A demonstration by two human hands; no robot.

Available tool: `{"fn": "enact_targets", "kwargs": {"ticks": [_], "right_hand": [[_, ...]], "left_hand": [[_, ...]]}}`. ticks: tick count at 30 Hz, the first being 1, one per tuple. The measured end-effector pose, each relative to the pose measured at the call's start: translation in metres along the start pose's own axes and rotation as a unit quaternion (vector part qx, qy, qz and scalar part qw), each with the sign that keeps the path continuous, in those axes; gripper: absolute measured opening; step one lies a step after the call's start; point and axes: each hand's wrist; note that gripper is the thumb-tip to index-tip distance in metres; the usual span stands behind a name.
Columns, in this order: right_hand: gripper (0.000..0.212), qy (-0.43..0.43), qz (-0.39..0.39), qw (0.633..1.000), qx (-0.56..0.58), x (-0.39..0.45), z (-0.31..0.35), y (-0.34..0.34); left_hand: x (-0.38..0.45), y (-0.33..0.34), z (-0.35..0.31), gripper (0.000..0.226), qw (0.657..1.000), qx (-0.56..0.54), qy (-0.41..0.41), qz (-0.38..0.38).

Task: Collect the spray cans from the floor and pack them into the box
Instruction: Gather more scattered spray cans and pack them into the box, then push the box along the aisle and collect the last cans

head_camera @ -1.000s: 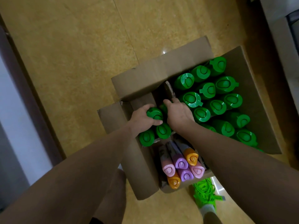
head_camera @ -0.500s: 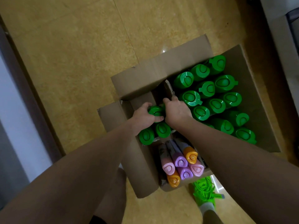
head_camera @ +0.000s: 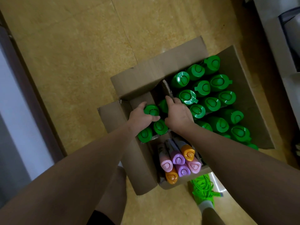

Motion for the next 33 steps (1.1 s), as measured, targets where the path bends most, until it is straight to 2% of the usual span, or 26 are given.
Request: {"fn": "enact_targets", "kwargs": {"ticks": [6, 13, 17, 22, 33], "right_hand": [[0.084, -0.003, -0.019, 0.999, -0.034, -0.011, 0.007, -0.015], [0.08, -0.029, -0.07, 0.995, -0.063, -0.032, 0.012, -0.046], [0.065, -0.055, -0.098, 0.991, -0.068, -0.061, 0.016, -0.082], [0.062, -0.111, -0.144, 0.981, -0.068, -0.12, 0.018, -0.142], [0.063, -0.228, -0.221, 0.94, -0.129, -0.342, 0.006, -0.267]], "left_hand": [[-0.018, -0.011, -0.023, 0.091, 0.997, 0.056, 0.046, -0.039], [-0.055, -0.016, -0.048, 0.083, 0.989, 0.063, 0.104, -0.081], [-0.099, -0.028, -0.066, 0.084, 0.975, 0.145, 0.133, -0.101], [-0.179, -0.052, -0.103, 0.092, 0.946, 0.236, 0.154, -0.16], [-0.428, -0.047, -0.138, 0.09, 0.919, 0.158, 0.202, -0.301]]}}
Point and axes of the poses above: each hand's wrist, its own x-axis towards the middle knuckle, its own y-axis out of the palm, z = x × y, and after that the axes turned 14 degrees about -x, right-handed
